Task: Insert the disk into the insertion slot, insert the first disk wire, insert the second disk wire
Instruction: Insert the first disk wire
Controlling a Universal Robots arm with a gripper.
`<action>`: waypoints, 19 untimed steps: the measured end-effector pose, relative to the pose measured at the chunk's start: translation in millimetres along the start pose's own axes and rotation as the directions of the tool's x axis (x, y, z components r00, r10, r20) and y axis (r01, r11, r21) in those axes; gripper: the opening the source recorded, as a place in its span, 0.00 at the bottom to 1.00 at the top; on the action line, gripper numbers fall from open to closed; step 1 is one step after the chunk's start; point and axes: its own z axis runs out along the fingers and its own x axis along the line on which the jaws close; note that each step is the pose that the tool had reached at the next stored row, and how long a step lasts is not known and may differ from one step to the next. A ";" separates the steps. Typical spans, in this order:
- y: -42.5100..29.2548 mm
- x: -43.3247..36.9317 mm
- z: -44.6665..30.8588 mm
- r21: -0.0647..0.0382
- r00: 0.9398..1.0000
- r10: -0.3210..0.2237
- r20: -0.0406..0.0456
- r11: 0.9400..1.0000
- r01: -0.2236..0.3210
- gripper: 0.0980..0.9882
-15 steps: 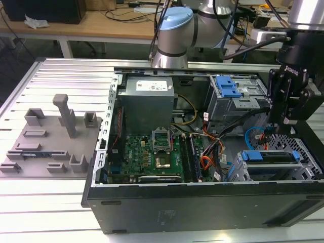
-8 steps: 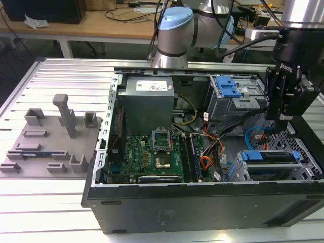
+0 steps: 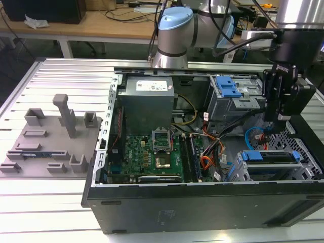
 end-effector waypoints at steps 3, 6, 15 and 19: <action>2.4 -2.9 0.3 0.016 1.000 0.006 -0.005 1.000 -0.006 0.42; 3.6 -4.2 1.4 0.042 1.000 0.011 -0.002 0.999 -0.011 0.42; 7.2 -7.7 3.8 0.047 1.000 0.012 -0.003 0.999 -0.012 0.42; 7.3 -9.4 3.8 0.046 1.000 0.012 -0.004 0.999 -0.012 0.42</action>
